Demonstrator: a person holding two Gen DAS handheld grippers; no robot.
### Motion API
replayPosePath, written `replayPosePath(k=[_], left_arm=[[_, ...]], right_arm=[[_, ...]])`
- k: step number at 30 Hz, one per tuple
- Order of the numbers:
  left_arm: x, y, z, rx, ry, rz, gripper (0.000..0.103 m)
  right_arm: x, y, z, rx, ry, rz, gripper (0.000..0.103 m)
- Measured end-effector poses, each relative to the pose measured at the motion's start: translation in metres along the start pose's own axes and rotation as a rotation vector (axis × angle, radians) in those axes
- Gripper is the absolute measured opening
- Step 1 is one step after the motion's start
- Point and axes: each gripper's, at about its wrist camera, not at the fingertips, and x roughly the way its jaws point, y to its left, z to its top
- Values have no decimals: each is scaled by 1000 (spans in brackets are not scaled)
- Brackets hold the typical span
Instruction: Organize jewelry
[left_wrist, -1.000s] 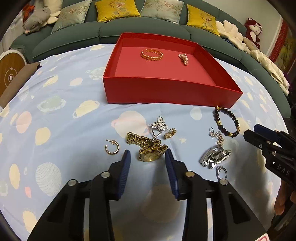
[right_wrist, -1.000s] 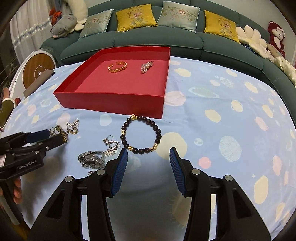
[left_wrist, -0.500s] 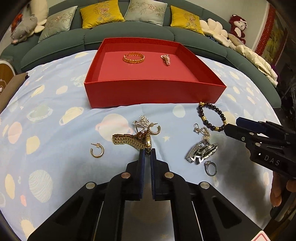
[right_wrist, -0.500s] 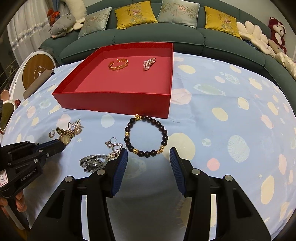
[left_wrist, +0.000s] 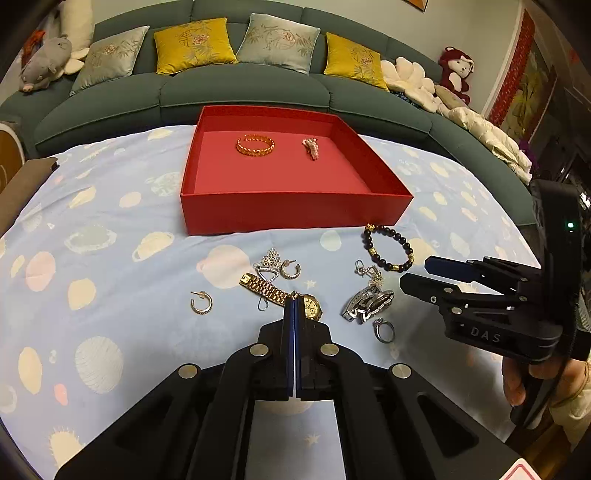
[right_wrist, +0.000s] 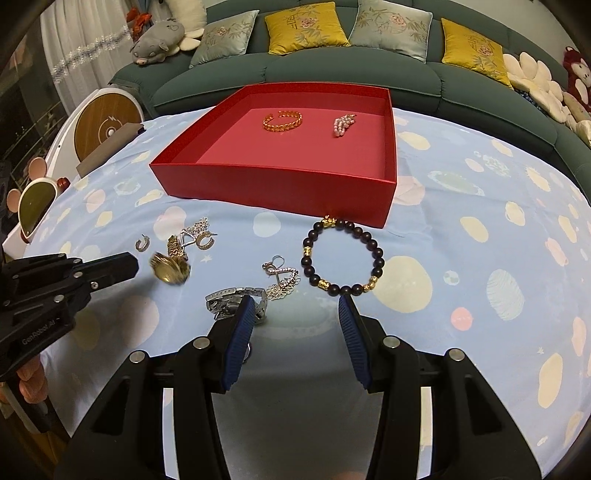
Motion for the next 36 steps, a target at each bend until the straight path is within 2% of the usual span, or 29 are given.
replayPosePath(k=[2, 7, 10, 13, 14, 17, 21, 26, 29, 36], left_arm=[[-4, 1, 2, -6, -8, -5, 0], [7, 2, -6, -16, 40, -10, 0], [16, -3, -10, -2, 56, 7, 9], [25, -2, -8, -42, 61, -7, 28], [29, -2, -7, -57, 60, -10, 29], [41, -4, -3, -83, 70, -2, 29], [59, -11, 0, -89, 84, 64, 29], [69, -26, 1, -14, 59, 175, 28], [69, -31, -4, 49, 63, 214, 19], [48, -12, -17, 40, 105, 130, 19]], right_arm=[[2, -8, 4, 27, -2, -17, 45], [4, -28, 10, 114, -2, -30, 45], [5, -26, 10, 112, -2, -28, 45], [6, -21, 9, 98, 1, -24, 45], [7, -19, 8, 94, 3, -23, 45], [8, -17, 8, 86, 7, -23, 45], [8, -20, 9, 90, 3, -27, 45], [6, -22, 12, 94, -7, -29, 45], [6, -22, 12, 86, -9, -30, 45], [2, -22, 11, 83, -12, -30, 45]])
